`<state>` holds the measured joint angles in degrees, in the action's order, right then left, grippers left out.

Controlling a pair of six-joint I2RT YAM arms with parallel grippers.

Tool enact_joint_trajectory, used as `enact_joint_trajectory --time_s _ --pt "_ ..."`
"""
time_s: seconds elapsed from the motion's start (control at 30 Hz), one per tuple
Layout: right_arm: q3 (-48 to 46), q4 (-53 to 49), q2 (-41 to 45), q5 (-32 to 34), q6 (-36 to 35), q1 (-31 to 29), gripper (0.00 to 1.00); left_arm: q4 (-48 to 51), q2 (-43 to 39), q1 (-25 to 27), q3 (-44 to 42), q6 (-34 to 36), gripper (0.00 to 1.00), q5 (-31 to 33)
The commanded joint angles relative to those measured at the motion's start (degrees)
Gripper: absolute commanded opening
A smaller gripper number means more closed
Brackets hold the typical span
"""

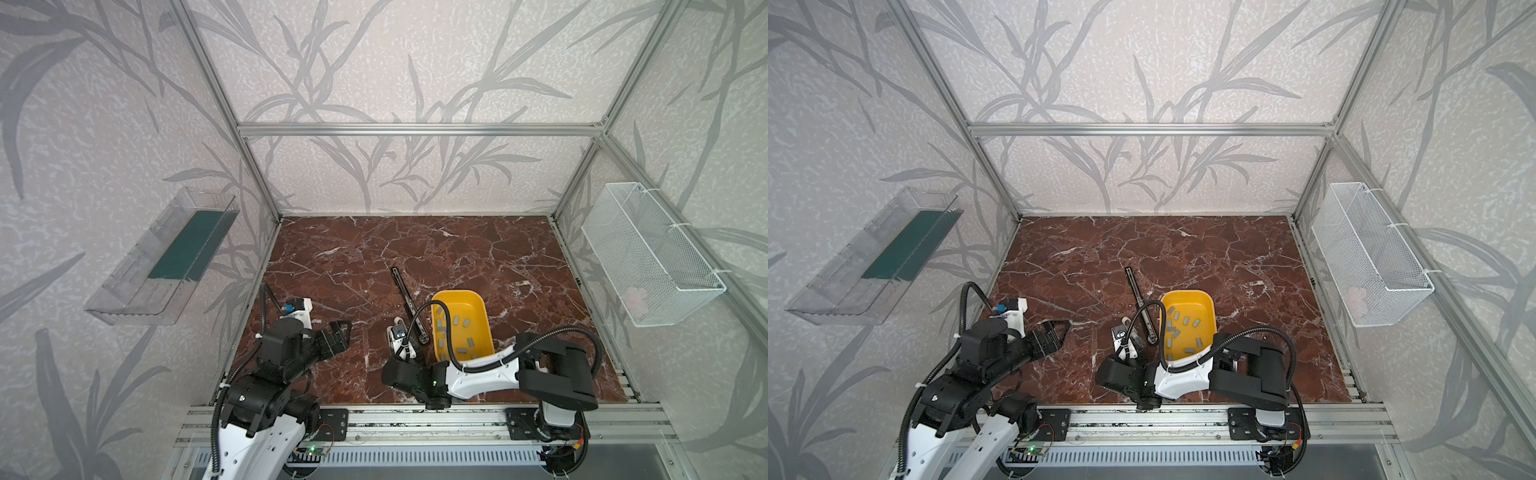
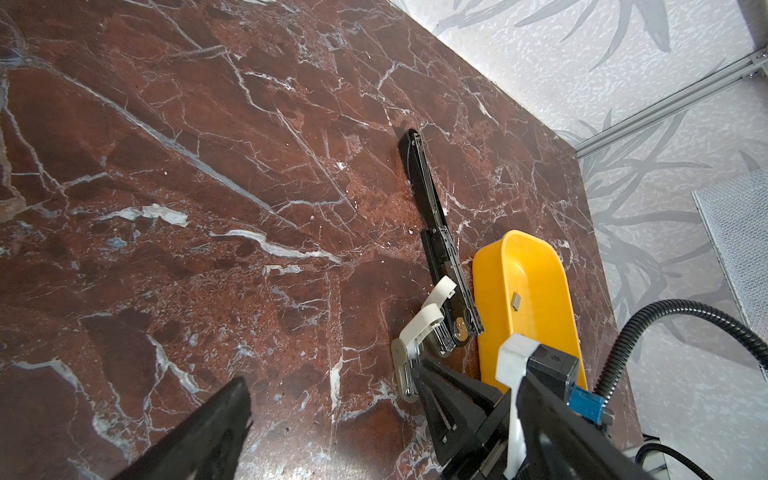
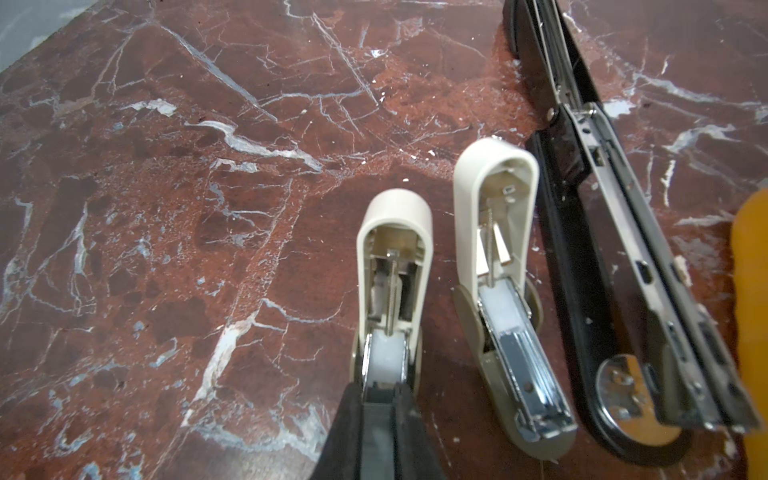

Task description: Load the staples into the stapler

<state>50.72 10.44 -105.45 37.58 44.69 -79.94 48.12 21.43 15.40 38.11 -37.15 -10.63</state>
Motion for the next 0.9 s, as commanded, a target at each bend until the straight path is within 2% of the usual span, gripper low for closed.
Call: enact_joint_trajectory --time_s 0.0,0.3,0.63,0.73,0.87 --pt "-0.45 -4.67 -0.22 1.78 0.02 -0.39 0.00 -0.05 -0.68 -0.28 0.03 -0.47 0.99 -0.14" --pt "-0.70 -3.24 -0.07 6.25 -1.30 -1.88 0.00 -0.09 -0.74 -0.28 0.01 -0.56 1.00 -0.12" --pt "-1.66 -0.81 0.24 4.86 -2.76 -2.38 0.00 -0.02 -0.90 -0.28 0.03 -0.56 1.00 -0.25" --pt "-1.68 -1.76 0.59 4.95 -2.61 -2.83 0.07 -0.08 -1.04 -0.28 0.03 -0.56 1.00 -0.22" --pt "-1.85 -2.09 1.37 4.70 -2.65 -3.38 0.24 -0.13 -1.01 -0.28 -0.06 -0.56 1.00 -0.28"
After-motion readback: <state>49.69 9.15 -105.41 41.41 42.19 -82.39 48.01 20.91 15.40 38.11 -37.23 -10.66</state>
